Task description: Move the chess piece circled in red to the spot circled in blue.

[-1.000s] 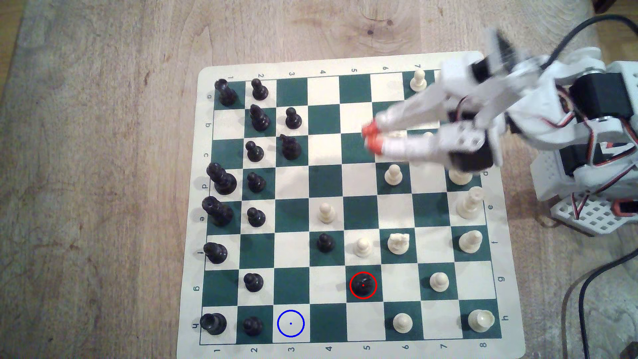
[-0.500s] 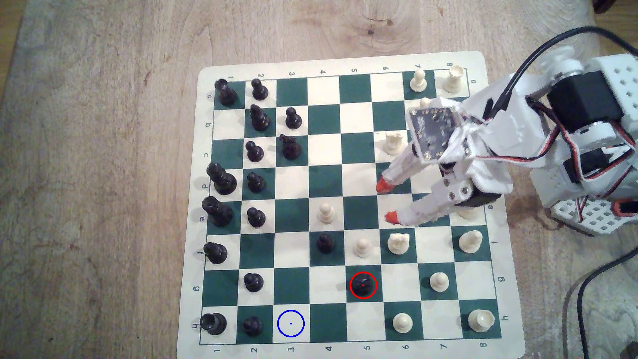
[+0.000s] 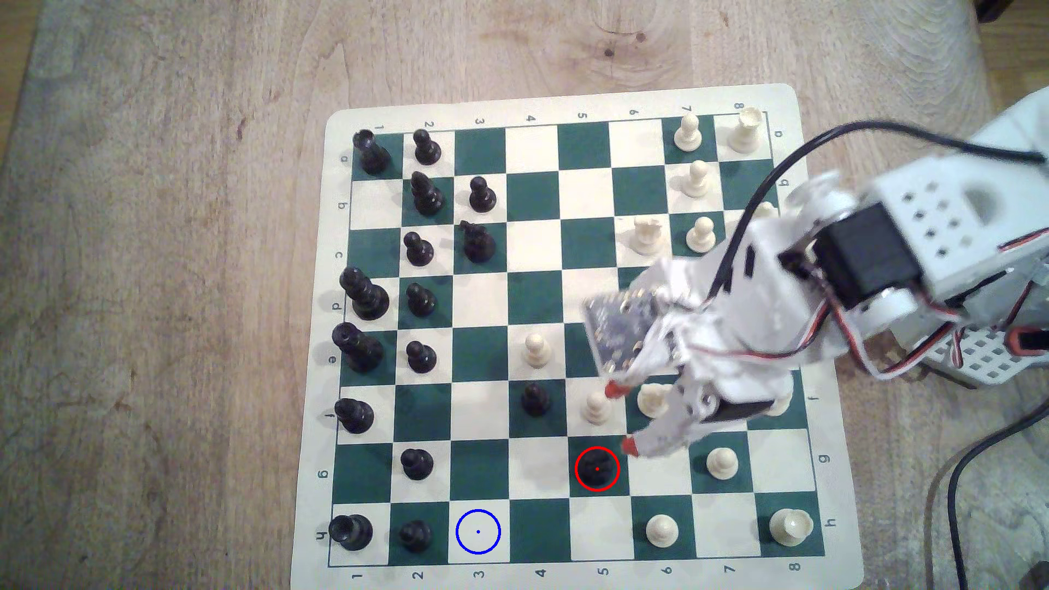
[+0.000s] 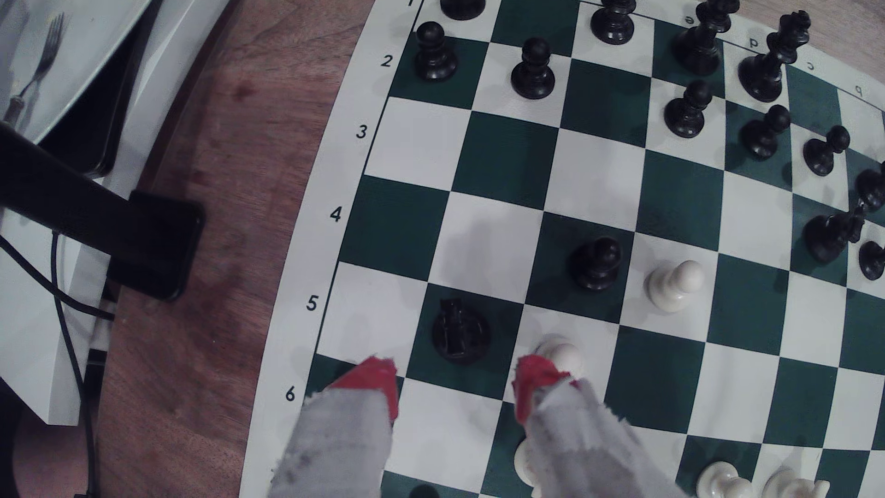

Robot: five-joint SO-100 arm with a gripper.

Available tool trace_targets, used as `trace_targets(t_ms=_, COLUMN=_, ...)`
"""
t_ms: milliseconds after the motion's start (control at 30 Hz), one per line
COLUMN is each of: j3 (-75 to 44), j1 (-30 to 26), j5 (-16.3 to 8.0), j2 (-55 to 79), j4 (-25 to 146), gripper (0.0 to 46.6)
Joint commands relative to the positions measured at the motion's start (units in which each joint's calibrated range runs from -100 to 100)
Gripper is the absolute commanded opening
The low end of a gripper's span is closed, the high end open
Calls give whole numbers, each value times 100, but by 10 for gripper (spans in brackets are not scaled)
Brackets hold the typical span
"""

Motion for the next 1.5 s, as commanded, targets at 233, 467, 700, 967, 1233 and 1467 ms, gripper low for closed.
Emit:
trace_targets(t_ms=233, j3=261, j1=-95, j5=10, j2=691, j4=-790, gripper=142)
trace_targets(t_ms=467, j3=271, j1=-205, j5=29, j2=1115, j4=-978, gripper=144)
trace_targets(t_ms=700, j3=298, j1=-213, j5=34, j2=1310, j4=-1109, gripper=147)
trace_targets(t_ms=967, j3=397, j1=-213, j5=10, j2=1607, j4=-1388, gripper=143)
trace_targets(t_ms=1233, j3=307, j1=-236, j5=0, j2=1862, j4=-1683, gripper=144)
trace_targets(t_ms=1467, j3=325, j1=-134, j5=29, j2=2032, j4=-2002, gripper=144)
